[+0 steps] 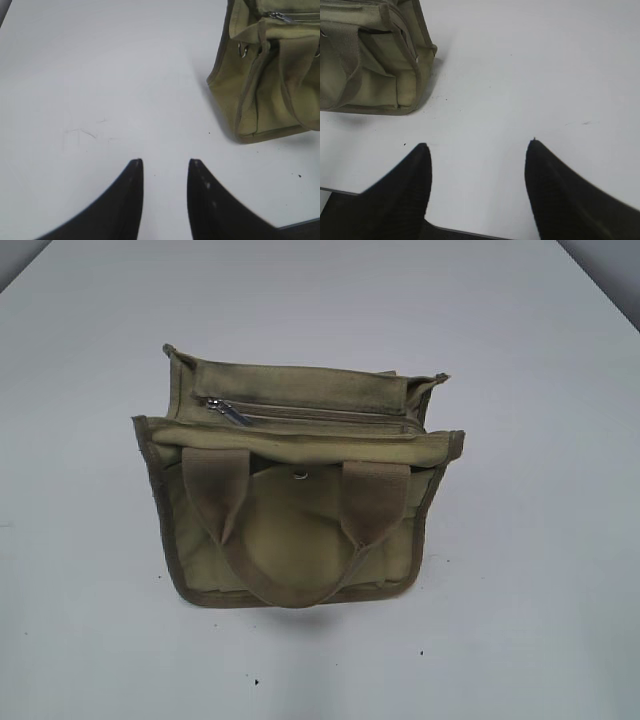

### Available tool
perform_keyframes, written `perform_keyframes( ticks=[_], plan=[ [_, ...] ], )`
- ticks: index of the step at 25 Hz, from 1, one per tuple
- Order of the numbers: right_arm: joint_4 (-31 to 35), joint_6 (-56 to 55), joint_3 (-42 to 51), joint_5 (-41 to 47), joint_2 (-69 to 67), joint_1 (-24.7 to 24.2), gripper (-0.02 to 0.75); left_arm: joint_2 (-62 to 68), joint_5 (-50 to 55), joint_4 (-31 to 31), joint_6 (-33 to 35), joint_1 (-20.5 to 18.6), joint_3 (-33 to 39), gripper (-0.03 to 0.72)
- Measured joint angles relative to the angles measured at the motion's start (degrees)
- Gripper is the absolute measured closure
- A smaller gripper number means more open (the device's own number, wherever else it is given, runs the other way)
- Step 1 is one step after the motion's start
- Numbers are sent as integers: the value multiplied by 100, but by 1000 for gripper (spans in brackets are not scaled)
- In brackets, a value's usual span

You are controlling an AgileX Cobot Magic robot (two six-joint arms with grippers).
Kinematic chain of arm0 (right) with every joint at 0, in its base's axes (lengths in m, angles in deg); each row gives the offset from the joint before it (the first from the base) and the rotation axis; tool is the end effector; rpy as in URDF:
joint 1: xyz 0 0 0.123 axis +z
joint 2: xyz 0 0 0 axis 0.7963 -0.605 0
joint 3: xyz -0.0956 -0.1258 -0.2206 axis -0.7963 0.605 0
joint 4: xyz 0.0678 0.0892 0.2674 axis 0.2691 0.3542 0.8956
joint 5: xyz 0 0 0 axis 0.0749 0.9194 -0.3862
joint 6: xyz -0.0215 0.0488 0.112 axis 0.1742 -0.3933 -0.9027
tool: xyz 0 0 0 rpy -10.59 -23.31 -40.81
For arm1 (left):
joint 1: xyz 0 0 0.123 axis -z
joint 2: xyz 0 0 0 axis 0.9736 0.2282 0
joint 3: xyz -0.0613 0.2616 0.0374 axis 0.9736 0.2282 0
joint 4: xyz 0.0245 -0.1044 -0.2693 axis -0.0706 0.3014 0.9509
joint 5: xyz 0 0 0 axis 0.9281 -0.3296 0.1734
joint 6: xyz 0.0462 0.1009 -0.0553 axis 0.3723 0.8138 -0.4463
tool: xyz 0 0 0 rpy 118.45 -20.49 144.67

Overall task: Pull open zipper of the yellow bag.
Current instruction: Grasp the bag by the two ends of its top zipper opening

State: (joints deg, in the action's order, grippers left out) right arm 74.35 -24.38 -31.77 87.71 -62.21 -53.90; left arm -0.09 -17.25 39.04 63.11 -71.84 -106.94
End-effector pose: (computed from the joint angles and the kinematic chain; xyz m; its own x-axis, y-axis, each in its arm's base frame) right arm 0.0706 0.0254 0.2765 -0.4359 -0.1547 -0.8866 -0.2470 0.9678 -0.0474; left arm 0.0676 -0.0152 0.2877 -0.4179 0.1216 -0.9003 0.1906 0.9807 0.0440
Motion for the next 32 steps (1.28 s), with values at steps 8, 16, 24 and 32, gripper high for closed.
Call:
perform_keyframes(
  ticks=[8, 16, 24, 32],
  plan=[
    [7, 0, 0, 0, 0, 0, 274, 0, 0, 0, 0, 0, 0, 449],
    [13, 0, 0, -17, 0, 0, 274, 304, -161, 35, 0, 0, -83, 446],
    [423, 276, -98, -533, -923, 85, 274, 1757, -2002, 1169, 0, 0, -211, 378],
    [936, 1283, -482, -1270, -2596, 842, 274, 4111, -2665, 3370, 945, 0, -735, 317]
  ],
)
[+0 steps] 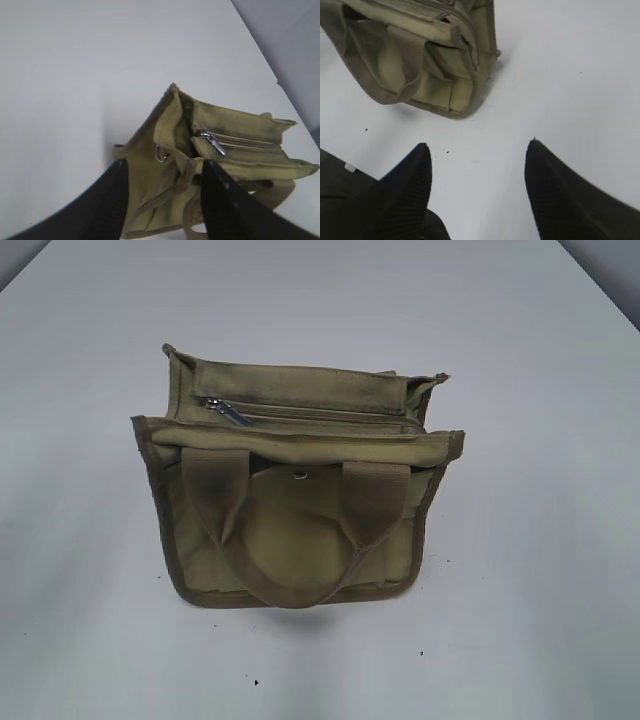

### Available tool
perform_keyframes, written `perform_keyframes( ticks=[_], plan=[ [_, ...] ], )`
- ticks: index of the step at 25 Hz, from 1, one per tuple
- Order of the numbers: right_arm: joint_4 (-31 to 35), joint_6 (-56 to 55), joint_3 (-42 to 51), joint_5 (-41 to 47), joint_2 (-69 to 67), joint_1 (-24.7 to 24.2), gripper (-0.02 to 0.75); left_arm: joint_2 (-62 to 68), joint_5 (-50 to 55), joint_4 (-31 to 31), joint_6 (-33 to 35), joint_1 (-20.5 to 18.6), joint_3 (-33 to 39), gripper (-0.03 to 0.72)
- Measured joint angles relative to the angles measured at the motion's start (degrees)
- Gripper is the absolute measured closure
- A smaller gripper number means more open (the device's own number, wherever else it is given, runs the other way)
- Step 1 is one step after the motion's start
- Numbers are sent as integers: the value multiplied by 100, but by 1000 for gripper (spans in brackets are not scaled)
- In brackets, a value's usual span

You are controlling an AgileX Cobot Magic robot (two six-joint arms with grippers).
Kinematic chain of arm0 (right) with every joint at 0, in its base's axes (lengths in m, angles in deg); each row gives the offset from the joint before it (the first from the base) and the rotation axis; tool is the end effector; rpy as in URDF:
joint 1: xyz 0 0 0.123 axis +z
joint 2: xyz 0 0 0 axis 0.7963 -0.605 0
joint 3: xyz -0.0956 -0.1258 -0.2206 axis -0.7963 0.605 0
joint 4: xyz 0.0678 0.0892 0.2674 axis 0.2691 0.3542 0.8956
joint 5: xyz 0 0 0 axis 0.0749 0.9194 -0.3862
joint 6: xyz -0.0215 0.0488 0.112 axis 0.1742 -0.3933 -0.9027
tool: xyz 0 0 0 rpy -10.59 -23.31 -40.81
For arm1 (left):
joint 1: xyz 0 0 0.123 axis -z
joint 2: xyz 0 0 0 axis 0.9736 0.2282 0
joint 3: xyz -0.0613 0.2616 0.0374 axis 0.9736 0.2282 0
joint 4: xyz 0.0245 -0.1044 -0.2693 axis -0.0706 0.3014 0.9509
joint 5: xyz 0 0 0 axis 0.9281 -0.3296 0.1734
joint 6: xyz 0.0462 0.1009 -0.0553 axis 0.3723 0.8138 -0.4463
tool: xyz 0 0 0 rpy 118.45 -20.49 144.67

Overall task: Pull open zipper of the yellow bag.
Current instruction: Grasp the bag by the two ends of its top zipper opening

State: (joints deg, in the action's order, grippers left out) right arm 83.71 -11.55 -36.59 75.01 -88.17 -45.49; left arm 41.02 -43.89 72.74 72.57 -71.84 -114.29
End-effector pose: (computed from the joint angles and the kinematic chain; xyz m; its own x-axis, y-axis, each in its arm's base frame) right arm 0.1446 0.0563 0.2847 -0.4662 -0.2818 -0.8386 -0.4878 0.8727 -0.0220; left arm 0.2097 -0.0620 0.3005 -0.5420 -0.2231 -0.8102 0.2488 0.8783 -0.4083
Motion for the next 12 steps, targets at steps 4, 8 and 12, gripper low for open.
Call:
perform_keyframes(
  ticks=[4, 8, 12],
  plan=[
    [73, 555, -583, -85, -1214, 296, 274, 1444, 528, 723, 351, 0, -643, 316],
    [87, 768, -1150, -102, -2449, 592, 288, 2570, 1089, 1186, 533, 25, -1220, 316],
    [87, 906, -1600, -136, -3400, 1100, 327, 3441, 1211, 1443, 695, 291, -1773, 316]
  ],
)
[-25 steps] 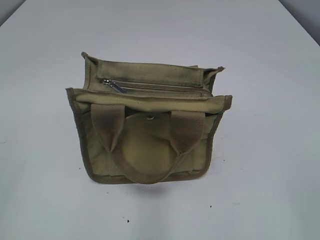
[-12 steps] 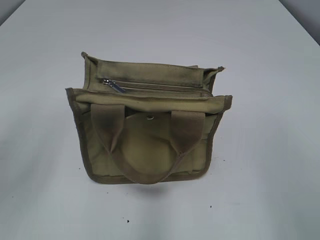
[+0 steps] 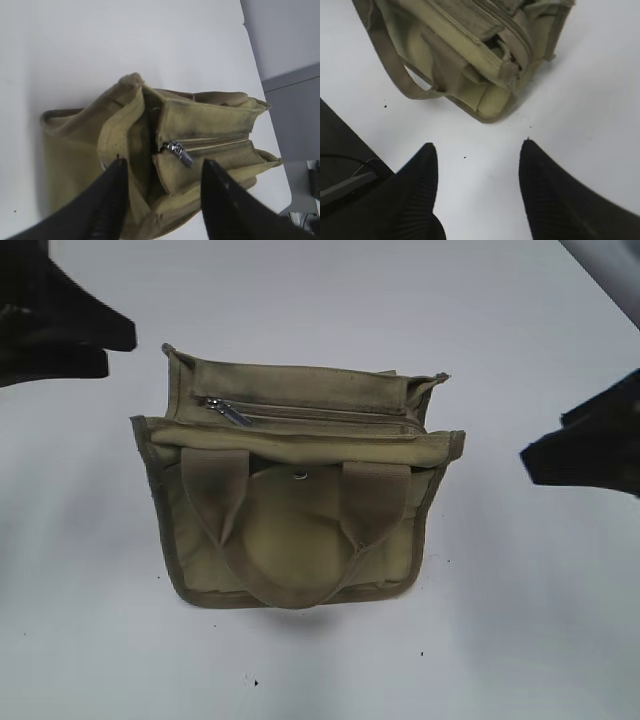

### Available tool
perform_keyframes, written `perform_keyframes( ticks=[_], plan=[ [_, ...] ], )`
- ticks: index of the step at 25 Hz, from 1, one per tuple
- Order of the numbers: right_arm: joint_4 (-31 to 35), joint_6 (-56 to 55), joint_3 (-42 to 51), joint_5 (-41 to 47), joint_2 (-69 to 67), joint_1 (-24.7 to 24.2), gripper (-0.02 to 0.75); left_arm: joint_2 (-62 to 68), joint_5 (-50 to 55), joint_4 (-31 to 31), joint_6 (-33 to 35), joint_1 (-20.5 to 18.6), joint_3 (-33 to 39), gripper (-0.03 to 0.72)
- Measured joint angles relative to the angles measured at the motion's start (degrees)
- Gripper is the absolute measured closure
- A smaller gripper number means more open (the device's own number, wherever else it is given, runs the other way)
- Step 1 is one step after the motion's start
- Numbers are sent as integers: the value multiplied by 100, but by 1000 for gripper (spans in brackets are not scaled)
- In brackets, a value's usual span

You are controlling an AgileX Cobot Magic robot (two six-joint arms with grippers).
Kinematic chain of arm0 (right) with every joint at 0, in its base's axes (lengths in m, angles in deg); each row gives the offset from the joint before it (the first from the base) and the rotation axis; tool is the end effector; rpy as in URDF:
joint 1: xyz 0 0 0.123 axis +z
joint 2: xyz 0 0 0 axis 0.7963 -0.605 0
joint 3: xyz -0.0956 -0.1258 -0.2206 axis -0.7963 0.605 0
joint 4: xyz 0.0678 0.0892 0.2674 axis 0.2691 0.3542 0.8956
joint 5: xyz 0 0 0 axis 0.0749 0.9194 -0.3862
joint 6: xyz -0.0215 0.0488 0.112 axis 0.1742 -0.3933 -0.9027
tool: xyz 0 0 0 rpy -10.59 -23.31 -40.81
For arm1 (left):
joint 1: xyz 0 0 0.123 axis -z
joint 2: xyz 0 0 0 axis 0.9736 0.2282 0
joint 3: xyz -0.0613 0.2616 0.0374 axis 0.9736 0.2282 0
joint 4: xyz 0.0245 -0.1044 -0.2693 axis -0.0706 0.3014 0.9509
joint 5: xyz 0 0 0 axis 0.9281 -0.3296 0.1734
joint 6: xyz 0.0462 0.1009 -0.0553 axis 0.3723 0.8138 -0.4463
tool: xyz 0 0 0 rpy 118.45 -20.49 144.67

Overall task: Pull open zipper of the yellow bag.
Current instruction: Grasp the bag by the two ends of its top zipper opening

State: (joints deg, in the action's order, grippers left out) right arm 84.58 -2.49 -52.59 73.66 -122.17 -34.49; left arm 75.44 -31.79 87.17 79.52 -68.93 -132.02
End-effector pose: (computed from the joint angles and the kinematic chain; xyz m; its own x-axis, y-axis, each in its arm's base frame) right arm 0.2358 0.1179 0.2703 -0.5145 -0.5355 -0.6697 -0.7175 0.6966 -0.0058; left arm 0.3078 -0.1150 0.2590 -0.8531 -0.1483 -0.5002 0.2352 0.7465 -0.6224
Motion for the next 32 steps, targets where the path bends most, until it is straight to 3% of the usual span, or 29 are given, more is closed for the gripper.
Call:
perform_keyframes(
  ticks=[7, 21, 27, 32],
  plan=[
    [-16, 19, -908, -197, -1433, 820, 333, 1190, 37, 64, 44, 476, -798, 316],
    [-44, 590, -2824, -515, -3473, 1799, 335, 1945, -7, 672, 211, 509, -910, 328],
    [-256, 655, -3564, -523, -4146, 1938, 335, 1945, -272, 763, 284, 754, -910, 463],
    [-338, 747, -3919, -530, -4437, 2011, 335, 1957, -287, 834, 522, 802, -981, 642]
  ],
)
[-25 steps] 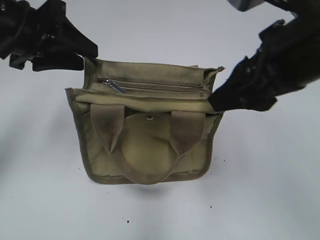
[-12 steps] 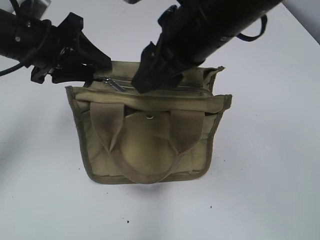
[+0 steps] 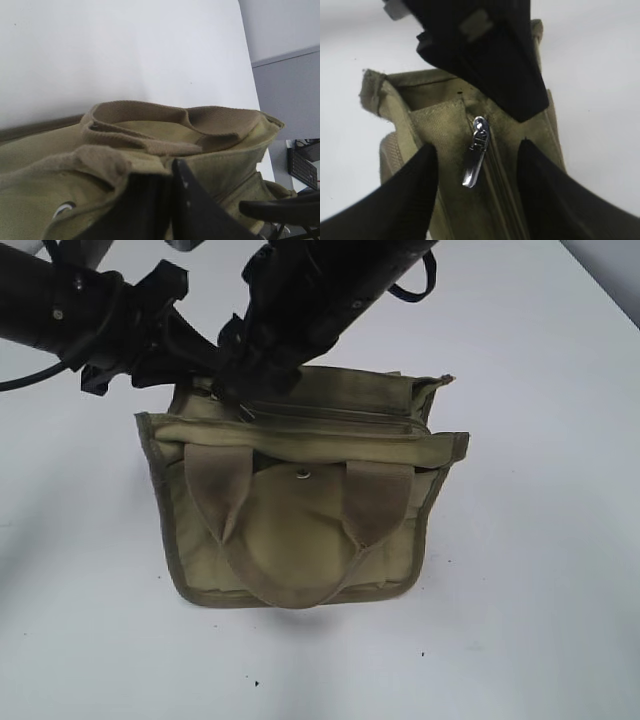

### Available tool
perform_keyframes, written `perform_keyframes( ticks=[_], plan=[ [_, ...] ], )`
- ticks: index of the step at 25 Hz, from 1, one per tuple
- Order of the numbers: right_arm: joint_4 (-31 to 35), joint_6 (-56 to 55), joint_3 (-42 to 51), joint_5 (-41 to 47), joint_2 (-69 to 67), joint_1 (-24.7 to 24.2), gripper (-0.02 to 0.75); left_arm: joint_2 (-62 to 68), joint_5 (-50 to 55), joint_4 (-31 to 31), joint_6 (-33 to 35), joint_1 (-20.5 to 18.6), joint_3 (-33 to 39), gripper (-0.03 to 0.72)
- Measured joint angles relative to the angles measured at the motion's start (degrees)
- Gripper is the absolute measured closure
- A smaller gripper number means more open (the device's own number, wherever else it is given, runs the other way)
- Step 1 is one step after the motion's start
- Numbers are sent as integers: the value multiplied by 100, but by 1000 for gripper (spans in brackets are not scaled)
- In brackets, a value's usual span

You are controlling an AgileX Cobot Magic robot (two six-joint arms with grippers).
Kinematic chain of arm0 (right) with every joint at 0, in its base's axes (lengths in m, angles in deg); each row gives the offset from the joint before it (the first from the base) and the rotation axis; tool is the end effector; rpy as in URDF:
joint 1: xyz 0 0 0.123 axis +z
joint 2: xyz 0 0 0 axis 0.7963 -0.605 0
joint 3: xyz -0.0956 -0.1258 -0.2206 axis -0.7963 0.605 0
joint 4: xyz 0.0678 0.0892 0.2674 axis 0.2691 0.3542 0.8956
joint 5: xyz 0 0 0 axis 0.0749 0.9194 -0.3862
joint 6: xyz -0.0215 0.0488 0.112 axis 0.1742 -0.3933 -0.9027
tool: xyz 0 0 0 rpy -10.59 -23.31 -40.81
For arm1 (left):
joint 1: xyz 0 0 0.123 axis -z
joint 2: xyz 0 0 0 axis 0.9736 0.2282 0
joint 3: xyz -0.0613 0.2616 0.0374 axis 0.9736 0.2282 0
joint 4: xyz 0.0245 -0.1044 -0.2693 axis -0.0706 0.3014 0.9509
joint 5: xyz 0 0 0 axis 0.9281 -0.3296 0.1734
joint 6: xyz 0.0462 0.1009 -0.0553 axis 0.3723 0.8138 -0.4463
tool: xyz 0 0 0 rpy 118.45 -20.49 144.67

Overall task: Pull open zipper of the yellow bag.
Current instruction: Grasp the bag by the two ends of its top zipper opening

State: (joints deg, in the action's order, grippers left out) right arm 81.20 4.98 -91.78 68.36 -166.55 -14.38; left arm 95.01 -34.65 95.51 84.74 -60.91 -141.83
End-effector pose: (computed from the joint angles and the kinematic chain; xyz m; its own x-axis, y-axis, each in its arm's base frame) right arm 0.3450 0.3118 0.2417 -0.1745 -0.7566 -0.6301 -0.9316 0.3341 -0.1433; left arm 0.3589 -0.1801 0.2061 -0.9115 -0.0797 -0.4035 0.2435 0.6862 -0.6854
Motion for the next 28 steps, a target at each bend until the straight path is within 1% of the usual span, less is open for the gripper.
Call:
perform_keyframes(
  ticks=[3, 7, 9, 14, 18, 19, 20, 24, 25, 28],
  plan=[
    [-43, 40, -18, 0, -42, 6, 345, 13, 172, -67, 11, 2, -144, 657],
    [-195, 54, -24, 0, -42, 6, 418, 29, 250, -96, 11, 9, -278, 657],
    [-233, 56, -24, 8, -53, 6, 435, 29, 250, -96, 11, 9, -280, 657],
    [-238, 60, -36, 223, -229, 6, 443, 34, 263, -96, 11, 9, -280, 657],
    [-267, 60, -38, 227, -350, 6, 455, 34, 282, -122, 11, 9, -280, 657],
    [-307, 43, -43, 227, -370, 6, 472, 34, 290, -127, 11, 9, -280, 657],
    [-364, -4, -57, 227, -389, 6, 506, 34, 298, -127, 11, 9, -280, 657],
    [-515, -146, -63, 242, -428, 6, 692, 34, 317, -127, 18, 9, -280, 657],
    [-510, -159, -63, 258, -427, 6, 725, 34, 317, -127, 18, 9, -280, 657],
    [-505, -165, -63, 322, -434, 6, 736, 34, 339, -127, 25, 9, -280, 657]
  ],
)
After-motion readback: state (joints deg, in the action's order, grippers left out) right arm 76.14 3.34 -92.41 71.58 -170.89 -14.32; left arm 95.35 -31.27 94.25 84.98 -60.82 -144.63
